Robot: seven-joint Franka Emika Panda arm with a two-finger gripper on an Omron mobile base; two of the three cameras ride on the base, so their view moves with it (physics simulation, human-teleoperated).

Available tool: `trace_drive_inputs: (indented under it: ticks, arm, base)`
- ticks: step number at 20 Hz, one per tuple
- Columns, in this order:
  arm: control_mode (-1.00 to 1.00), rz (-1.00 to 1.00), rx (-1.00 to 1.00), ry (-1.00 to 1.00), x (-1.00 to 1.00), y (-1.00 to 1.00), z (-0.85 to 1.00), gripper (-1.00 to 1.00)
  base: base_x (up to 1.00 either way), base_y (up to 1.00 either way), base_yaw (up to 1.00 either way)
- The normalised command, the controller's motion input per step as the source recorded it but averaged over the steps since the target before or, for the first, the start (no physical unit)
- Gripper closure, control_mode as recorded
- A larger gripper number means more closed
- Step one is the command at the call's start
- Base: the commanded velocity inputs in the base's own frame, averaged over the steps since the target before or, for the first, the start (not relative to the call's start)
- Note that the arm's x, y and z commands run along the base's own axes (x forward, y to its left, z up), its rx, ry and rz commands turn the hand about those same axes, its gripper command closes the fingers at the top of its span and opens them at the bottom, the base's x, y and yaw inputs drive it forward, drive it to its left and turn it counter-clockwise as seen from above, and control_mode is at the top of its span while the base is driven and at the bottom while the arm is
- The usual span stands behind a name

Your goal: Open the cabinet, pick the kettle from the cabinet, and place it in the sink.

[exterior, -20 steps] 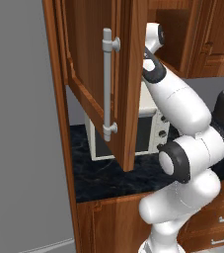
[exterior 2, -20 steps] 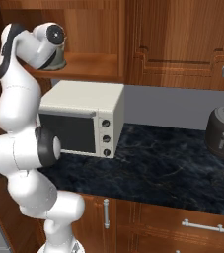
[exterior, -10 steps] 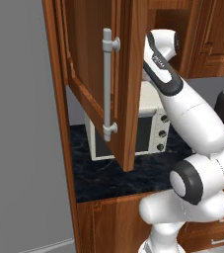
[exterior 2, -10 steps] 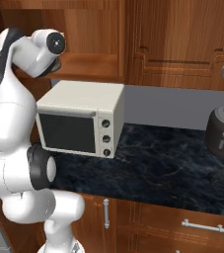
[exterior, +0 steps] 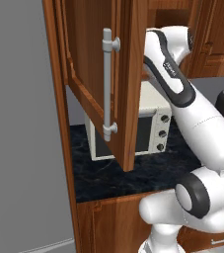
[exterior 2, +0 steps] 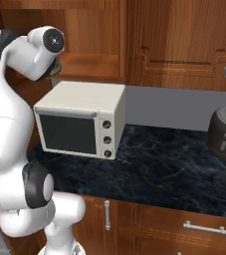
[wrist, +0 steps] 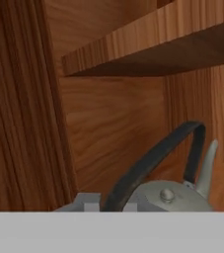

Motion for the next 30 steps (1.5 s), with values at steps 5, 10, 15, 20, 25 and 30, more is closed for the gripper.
trace_drive_inputs:
  ticks: [5, 10, 15, 20, 25, 30]
  arm:
    - [-1.00, 0.00, -0.03, 0.11, -0.47, -0.12, 0.10, 1.00]
    - [-1.00, 0.00, 0.00, 0.03, -0.56, -0.11, 0.00, 1.00]
    - [-1.00, 0.00, 0.00, 0.01, -0.59, -0.14, 0.00, 1.00]
    - [-1.00, -0.01, 0.00, 0.04, -0.53, -0.14, -0.02, 1.00]
    - [-1.00, -0.03, -0.01, 0.09, -0.46, -0.13, -0.05, 1.00]
    - [-1.00, -0.04, -0.06, 0.17, -0.38, -0.07, -0.05, 1.00]
  base:
    - [0.00, 0.00, 0.00]
    - [0.00, 0.00, 0.00]
    - [0.00, 0.00, 0.00]
    - [0.00, 0.00, 0.00]
    - [0.00, 0.00, 0.00]
    - [0.00, 0.00, 0.00]
